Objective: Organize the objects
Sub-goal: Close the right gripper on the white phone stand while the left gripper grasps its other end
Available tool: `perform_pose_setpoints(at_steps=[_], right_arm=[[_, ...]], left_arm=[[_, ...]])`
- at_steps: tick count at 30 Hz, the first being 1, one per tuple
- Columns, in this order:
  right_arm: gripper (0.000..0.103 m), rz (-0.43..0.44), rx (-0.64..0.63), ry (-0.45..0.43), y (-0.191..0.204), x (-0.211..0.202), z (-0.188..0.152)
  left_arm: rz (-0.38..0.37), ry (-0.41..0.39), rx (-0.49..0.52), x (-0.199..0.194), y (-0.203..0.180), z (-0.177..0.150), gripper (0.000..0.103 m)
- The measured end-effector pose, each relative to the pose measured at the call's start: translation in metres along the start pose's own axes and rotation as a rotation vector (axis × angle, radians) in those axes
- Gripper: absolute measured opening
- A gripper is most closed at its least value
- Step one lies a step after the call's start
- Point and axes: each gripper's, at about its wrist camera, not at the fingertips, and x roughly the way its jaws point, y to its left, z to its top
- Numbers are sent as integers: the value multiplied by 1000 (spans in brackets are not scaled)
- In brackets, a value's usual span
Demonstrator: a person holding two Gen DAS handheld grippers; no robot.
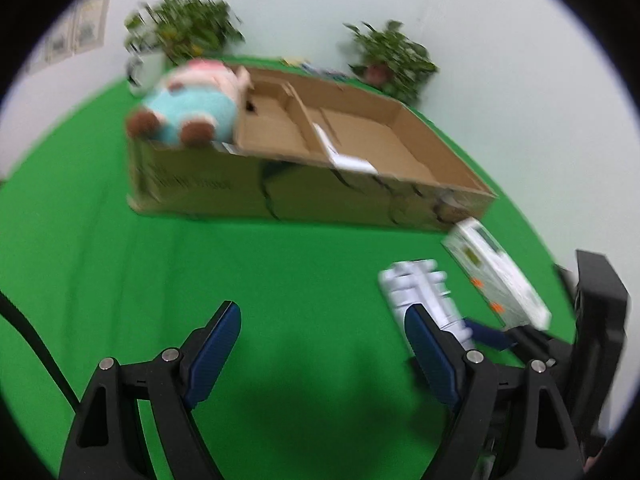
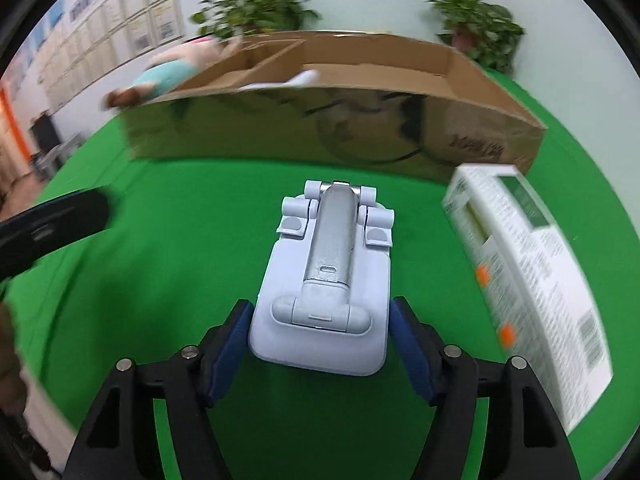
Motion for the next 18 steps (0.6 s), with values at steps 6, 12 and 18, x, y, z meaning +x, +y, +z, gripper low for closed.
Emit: perform_pose_setpoints(at_steps=[6,12,18], right_arm=[[102,130,-11,-44,27,-29,-25],[100,71,-22,-57,24,-22,-12],[73,30,-35,-4,23,-6,-11]], left_arm=[[-227,166,-131,25,8,-17,84],[-315,182,-169,35,2,-10,83],[-397,187,-246,46,5,-9,82]])
